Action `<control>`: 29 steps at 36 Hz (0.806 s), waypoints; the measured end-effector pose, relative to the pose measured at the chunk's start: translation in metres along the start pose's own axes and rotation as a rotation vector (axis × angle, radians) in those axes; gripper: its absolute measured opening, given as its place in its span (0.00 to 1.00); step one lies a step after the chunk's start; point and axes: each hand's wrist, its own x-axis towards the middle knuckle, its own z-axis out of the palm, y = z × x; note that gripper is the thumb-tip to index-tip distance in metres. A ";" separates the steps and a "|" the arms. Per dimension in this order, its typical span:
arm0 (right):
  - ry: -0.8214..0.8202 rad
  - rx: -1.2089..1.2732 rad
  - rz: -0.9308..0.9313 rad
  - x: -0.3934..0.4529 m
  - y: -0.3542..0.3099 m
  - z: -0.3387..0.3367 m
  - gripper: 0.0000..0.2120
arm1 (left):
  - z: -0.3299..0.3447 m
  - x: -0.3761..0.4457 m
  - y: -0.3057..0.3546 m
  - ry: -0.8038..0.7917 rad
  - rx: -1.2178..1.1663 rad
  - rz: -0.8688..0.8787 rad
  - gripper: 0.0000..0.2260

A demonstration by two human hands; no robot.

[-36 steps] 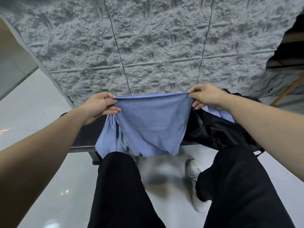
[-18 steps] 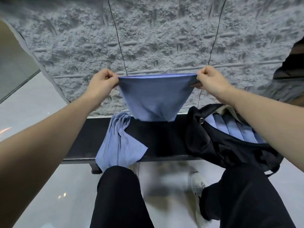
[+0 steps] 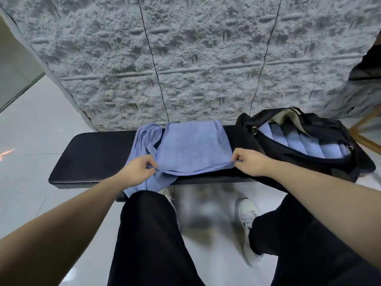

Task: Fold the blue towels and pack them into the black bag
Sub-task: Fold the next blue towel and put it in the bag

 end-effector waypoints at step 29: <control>0.058 0.226 0.067 0.000 0.004 0.015 0.03 | 0.004 0.004 0.003 0.079 -0.345 -0.056 0.04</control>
